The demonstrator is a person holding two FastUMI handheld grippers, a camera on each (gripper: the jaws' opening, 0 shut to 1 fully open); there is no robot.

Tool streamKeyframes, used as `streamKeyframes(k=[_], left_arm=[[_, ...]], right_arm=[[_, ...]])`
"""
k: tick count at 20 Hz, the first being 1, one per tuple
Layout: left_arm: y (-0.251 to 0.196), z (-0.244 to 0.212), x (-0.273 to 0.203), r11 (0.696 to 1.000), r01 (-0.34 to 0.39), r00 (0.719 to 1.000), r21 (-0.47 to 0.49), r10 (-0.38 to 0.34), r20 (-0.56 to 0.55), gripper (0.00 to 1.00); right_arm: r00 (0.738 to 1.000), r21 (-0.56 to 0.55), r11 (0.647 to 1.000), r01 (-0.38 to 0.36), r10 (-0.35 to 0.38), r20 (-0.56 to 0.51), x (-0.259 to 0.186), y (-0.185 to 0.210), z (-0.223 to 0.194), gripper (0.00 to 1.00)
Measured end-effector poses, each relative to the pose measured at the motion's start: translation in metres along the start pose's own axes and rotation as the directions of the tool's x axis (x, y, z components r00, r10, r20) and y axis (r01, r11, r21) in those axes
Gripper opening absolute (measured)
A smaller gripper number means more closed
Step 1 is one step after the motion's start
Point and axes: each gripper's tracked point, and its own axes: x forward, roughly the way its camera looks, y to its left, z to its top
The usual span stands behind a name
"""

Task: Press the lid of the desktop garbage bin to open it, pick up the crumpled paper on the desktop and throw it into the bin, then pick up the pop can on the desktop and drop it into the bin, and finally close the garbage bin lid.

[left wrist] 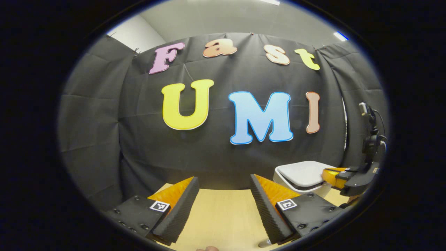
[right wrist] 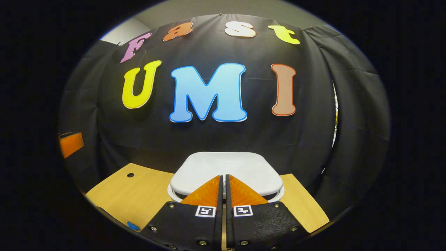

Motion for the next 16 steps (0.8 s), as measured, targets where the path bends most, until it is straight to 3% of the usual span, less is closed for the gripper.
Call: streamKeyframes(k=[16], left_arm=[[0.005, -0.002, -0.023, 1.0, 0.011, 1.0, 0.016, -0.011, 0.017, 0.96]], right_arm=[[0.997, 0.018, 1.0, 0.007, -0.008, 0.073, -0.027, 0.004, 0.036, 0.05]])
